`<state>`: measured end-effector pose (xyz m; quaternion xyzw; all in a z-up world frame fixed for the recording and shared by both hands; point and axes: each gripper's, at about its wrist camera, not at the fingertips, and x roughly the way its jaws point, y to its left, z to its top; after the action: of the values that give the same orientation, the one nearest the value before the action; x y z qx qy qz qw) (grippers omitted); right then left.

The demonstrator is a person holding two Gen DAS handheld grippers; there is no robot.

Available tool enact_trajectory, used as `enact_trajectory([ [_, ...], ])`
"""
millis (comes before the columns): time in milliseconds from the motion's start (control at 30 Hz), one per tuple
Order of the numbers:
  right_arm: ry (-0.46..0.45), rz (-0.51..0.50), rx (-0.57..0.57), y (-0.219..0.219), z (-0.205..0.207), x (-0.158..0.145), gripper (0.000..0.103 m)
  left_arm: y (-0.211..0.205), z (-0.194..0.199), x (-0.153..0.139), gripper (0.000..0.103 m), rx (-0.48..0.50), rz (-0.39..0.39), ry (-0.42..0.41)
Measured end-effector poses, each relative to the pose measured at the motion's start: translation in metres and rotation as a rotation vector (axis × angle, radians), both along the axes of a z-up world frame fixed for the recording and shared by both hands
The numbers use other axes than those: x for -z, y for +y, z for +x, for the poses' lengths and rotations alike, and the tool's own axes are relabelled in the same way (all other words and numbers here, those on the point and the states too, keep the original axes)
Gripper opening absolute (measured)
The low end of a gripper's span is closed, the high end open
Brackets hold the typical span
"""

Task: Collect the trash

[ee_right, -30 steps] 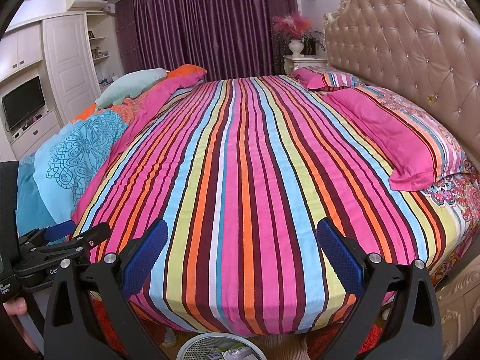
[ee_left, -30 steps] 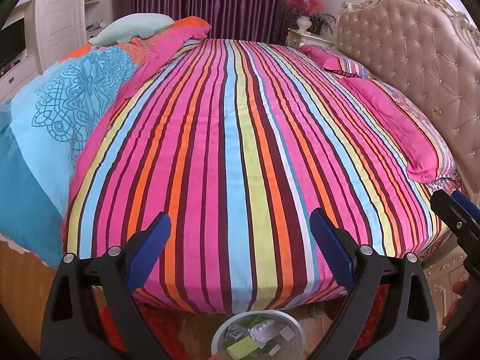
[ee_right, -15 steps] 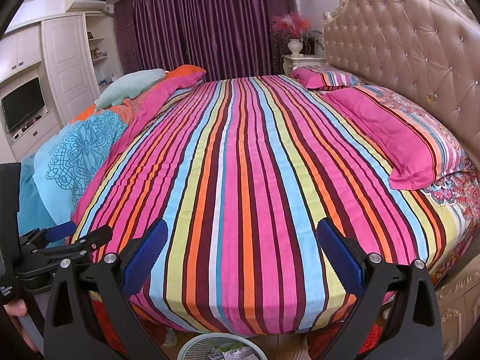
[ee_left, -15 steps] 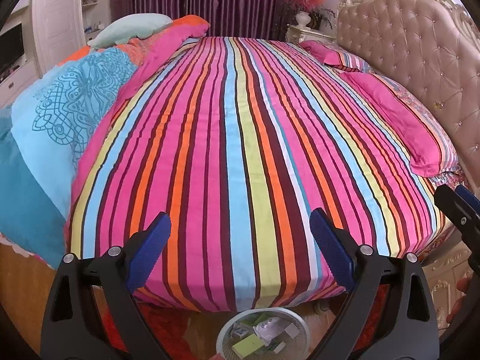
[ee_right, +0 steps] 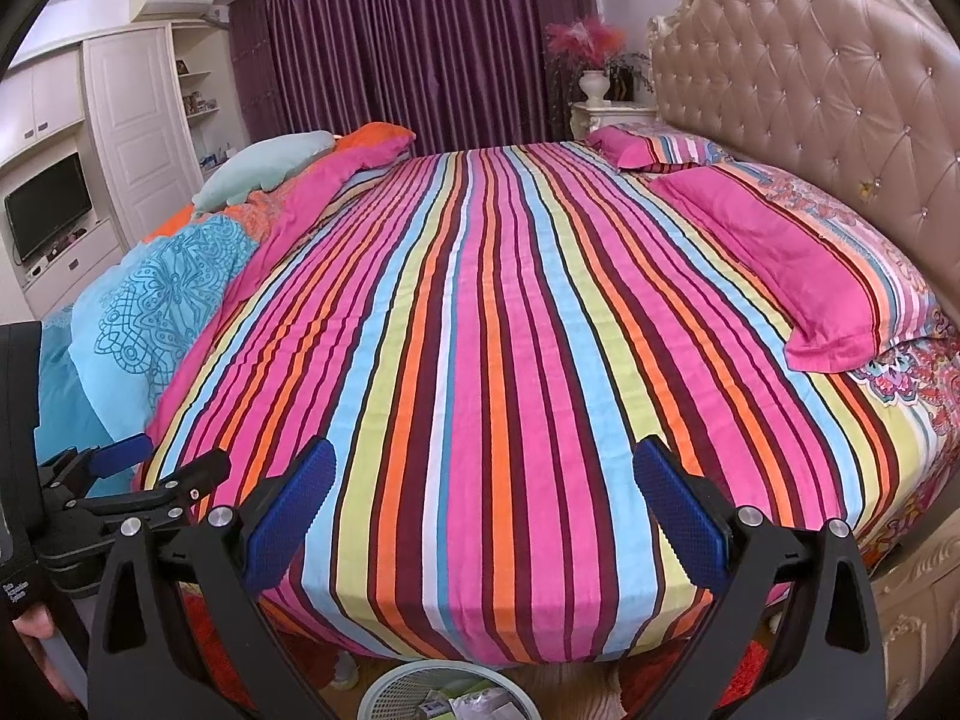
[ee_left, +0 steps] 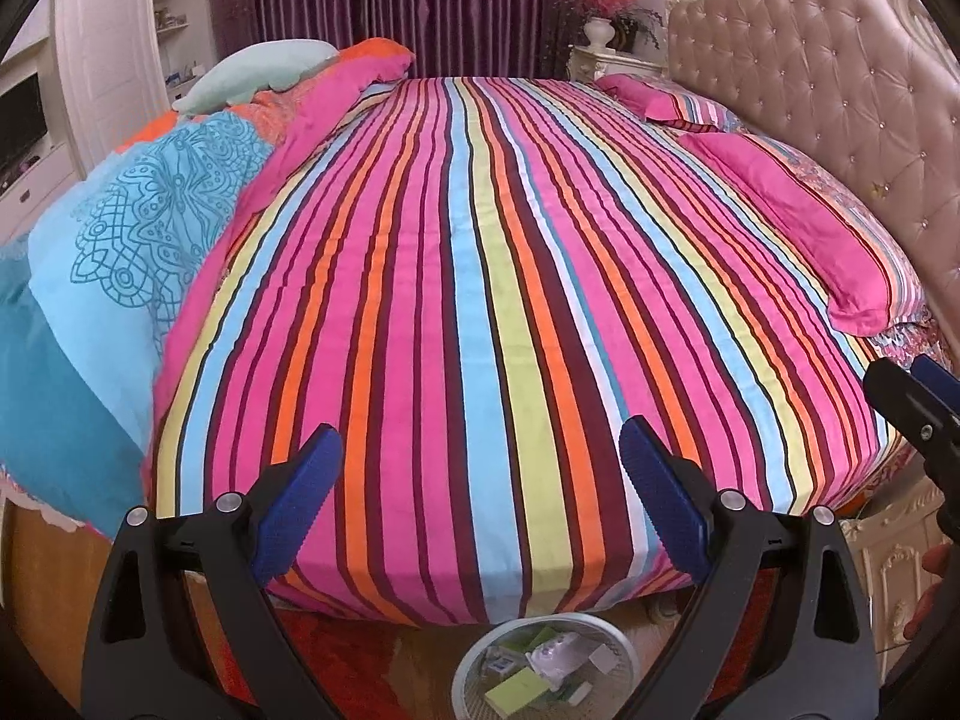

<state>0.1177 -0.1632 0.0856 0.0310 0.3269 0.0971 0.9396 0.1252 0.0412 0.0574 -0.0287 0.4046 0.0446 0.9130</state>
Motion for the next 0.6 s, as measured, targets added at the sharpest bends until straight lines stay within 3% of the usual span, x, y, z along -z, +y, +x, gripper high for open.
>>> enact_trajectory([
  [600,0.022,0.010,0.001,-0.0010,0.0019,0.0045,0.095,0.0040,0.0019,0.0027,0.091,-0.011,-0.024,0.025],
])
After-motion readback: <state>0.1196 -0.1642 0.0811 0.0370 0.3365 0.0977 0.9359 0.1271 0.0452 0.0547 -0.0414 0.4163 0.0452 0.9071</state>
